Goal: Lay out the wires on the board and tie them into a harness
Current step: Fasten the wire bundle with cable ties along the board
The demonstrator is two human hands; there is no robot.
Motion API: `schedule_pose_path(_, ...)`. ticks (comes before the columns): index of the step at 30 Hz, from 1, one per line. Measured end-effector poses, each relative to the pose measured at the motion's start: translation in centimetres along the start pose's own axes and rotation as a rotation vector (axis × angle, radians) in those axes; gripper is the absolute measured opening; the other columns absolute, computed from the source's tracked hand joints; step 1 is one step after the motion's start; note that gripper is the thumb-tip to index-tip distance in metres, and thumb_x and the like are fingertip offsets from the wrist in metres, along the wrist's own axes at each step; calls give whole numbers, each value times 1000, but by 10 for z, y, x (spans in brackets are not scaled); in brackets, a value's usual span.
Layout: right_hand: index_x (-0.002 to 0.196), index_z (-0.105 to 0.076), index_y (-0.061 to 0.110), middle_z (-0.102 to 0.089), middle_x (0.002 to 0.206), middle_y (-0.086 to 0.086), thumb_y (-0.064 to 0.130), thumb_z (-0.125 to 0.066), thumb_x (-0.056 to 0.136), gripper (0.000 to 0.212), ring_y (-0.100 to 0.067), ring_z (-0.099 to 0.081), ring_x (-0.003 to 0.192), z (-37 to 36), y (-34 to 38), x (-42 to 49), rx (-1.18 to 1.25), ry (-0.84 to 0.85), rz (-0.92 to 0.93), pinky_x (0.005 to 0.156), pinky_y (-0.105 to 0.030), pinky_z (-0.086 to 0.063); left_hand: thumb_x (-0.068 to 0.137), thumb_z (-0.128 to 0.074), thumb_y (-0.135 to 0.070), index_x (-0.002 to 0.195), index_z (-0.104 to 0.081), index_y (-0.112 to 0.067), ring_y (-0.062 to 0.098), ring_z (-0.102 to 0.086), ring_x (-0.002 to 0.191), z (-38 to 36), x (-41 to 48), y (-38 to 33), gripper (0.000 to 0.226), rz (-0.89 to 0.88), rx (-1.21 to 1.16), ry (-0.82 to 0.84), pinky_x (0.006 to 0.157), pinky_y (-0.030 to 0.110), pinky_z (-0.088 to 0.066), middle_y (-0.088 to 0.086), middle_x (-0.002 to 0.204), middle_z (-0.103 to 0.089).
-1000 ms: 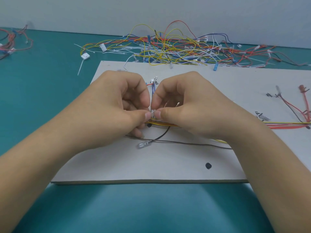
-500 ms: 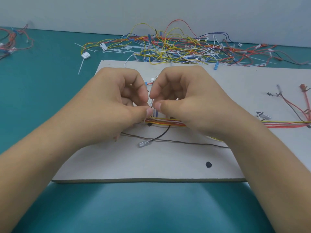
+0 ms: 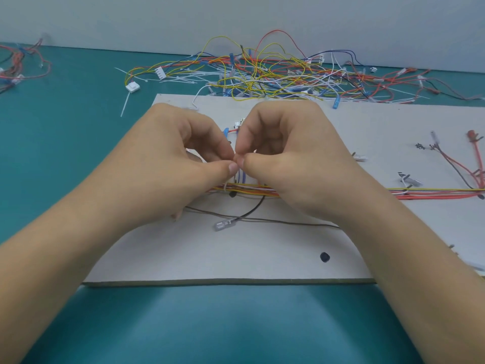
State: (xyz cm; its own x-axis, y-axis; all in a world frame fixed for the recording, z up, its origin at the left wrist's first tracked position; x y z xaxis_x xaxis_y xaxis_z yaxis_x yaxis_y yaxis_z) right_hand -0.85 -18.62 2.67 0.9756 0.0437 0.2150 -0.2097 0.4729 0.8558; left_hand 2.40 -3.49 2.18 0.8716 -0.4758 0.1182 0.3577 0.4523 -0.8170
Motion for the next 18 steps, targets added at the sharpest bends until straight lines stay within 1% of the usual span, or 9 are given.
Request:
schedule_pose_path(2, 72, -65, 18, -66, 67, 5, -2, -71, 75, 22, -13, -58, 54, 1, 0, 0, 2, -23, 4, 53, -29, -47, 84, -79, -19, 75, -75, -22, 14, -41, 26, -1, 0, 0, 10, 24, -7, 7, 32, 19, -32, -7, 54, -66)
schedule_pose_path(3, 72, -65, 19, -66, 68, 4, -2, -71, 75, 22, -13, -58, 54, 1, 0, 0, 3, -32, 11, 53, -31, -48, 84, -79, -20, 76, -76, -24, 15, -39, 25, -2, 0, 0, 9, 30, -9, 14, 32, 19, -31, -6, 54, -66)
schedule_pose_path(4, 72, -64, 18, -66, 68, 3, -2, -70, 75, 21, -13, -57, 54, 2, 1, 0, 2, -37, 20, 53, -31, -48, 84, -78, -20, 75, -76, -25, 13, -38, 25, -2, 0, -1, 10, 29, -2, 18, 32, 17, -30, -6, 52, -65)
schedule_pose_path(6, 73, -64, 16, -67, 69, 1, -1, -70, 75, 19, -13, -56, 54, 2, 2, 0, 0, -41, 33, 52, -30, -47, 84, -78, -19, 71, -76, -23, 4, -36, 26, -3, 0, -2, 14, 13, 37, 9, 33, 11, -29, -12, 46, -60)
schedule_pose_path(8, 74, -63, 16, -68, 71, 0, -1, -70, 75, 18, -14, -56, 54, 2, 3, 0, 0, -45, 40, 52, -30, -47, 84, -79, -17, 69, -76, -23, 0, -38, 28, -1, 0, -4, 16, -6, 82, -5, 34, 4, -24, -18, 41, -54)
schedule_pose_path(12, 74, -62, 15, -67, 71, -1, -1, -69, 75, 18, -15, -56, 54, 2, 4, -1, -15, -57, 52, 51, -31, -46, 83, -81, -16, 69, -76, -25, -2, -39, 30, 0, -1, -4, 18, -28, 119, 1, 35, 3, -25, -21, 43, -55)
schedule_pose_path(14, 73, -61, 16, -68, 72, -1, -2, -69, 75, 19, -17, -57, 56, 3, 4, -1, -21, -68, 58, 51, -34, -49, 84, -81, -18, 70, -76, -26, -1, -37, 30, -1, -1, -3, 17, -24, 122, 21, 35, 3, -24, -22, 45, -57)
schedule_pose_path(16, 73, -61, 17, -69, 73, -3, -2, -68, 76, 21, -21, -59, 57, 3, 4, -2, -22, -75, 53, 53, -41, -53, 84, -81, -19, 72, -77, -28, 3, -34, 30, -1, 0, -2, 16, -18, 125, 37, 35, 5, -24, -22, 46, -57)
schedule_pose_path(18, 73, -60, 18, -70, 74, -3, -1, -68, 76, 21, -25, -60, 58, 4, 4, -2, -21, -79, 48, 54, -46, -54, 84, -80, -20, 73, -77, -28, 4, -34, 30, 0, 0, -1, 15, -20, 130, 35, 35, 5, -24, -22, 47, -57)
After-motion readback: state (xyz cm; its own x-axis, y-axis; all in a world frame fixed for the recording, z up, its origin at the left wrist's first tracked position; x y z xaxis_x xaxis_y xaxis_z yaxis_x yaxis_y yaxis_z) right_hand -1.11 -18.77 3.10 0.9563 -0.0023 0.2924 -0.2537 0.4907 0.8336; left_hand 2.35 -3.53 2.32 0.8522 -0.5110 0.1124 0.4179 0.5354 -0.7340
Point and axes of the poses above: each hand's wrist, its own x-axis towards the middle knuckle, its own z-axis out of the back of the hand, y = z × x, the point moved 6 cm from there along x, towards the middle knuckle
